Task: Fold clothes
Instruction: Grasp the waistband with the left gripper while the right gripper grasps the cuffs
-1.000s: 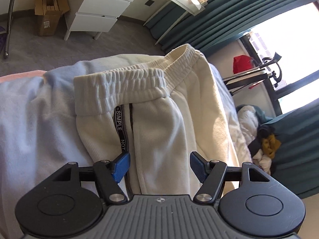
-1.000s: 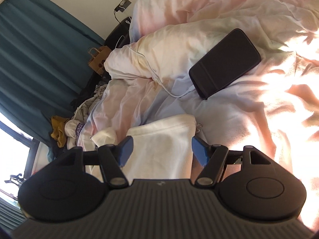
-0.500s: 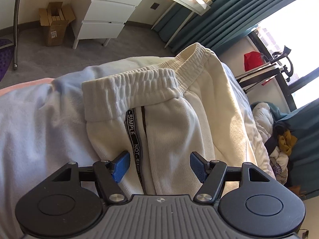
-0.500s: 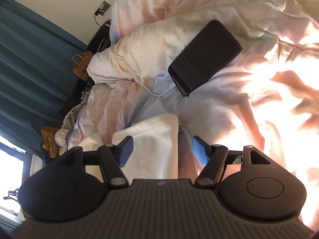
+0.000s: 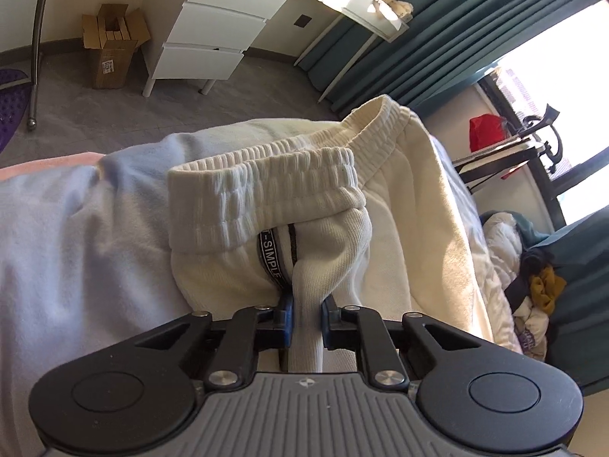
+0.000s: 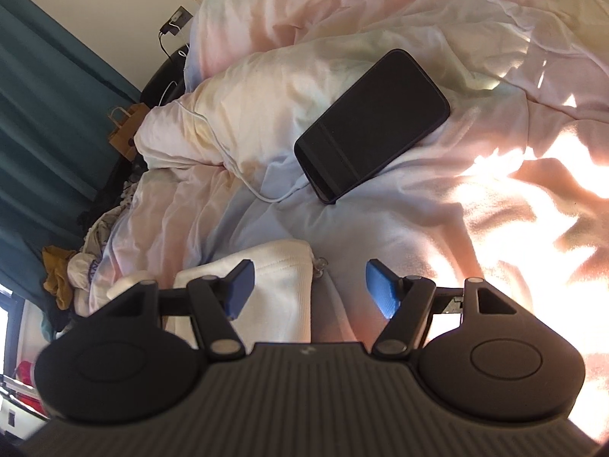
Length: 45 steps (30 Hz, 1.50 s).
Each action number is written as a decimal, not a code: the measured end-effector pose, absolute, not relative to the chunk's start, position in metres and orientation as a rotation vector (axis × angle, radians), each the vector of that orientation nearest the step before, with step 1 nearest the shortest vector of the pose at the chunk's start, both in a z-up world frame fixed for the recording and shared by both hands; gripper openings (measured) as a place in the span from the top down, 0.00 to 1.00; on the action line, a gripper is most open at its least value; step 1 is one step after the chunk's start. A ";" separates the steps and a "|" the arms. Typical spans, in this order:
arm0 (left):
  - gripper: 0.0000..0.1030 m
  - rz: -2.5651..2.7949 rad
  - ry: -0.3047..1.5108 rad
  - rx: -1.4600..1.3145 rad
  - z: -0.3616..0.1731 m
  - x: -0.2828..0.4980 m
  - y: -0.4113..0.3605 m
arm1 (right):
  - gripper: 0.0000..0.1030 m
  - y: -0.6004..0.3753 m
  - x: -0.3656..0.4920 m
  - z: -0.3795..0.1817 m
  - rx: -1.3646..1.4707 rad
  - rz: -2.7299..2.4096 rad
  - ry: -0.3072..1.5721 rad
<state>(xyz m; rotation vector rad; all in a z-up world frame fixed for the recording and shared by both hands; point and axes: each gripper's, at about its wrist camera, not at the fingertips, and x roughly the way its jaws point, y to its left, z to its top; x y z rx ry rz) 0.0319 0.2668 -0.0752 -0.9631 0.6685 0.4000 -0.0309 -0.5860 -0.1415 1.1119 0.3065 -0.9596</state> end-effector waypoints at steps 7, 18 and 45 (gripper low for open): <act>0.89 0.263 0.500 -1.152 -0.059 -0.038 0.285 | 0.34 -0.588 -0.013 -0.154 1.141 -0.893 0.373; 0.89 0.248 0.496 -1.282 -0.066 -0.102 0.312 | 0.93 -0.586 -0.006 -0.163 1.173 -0.867 0.361; 0.90 0.354 0.677 -0.999 -0.044 0.308 0.306 | 0.93 -0.588 0.357 -0.093 0.922 -0.640 0.311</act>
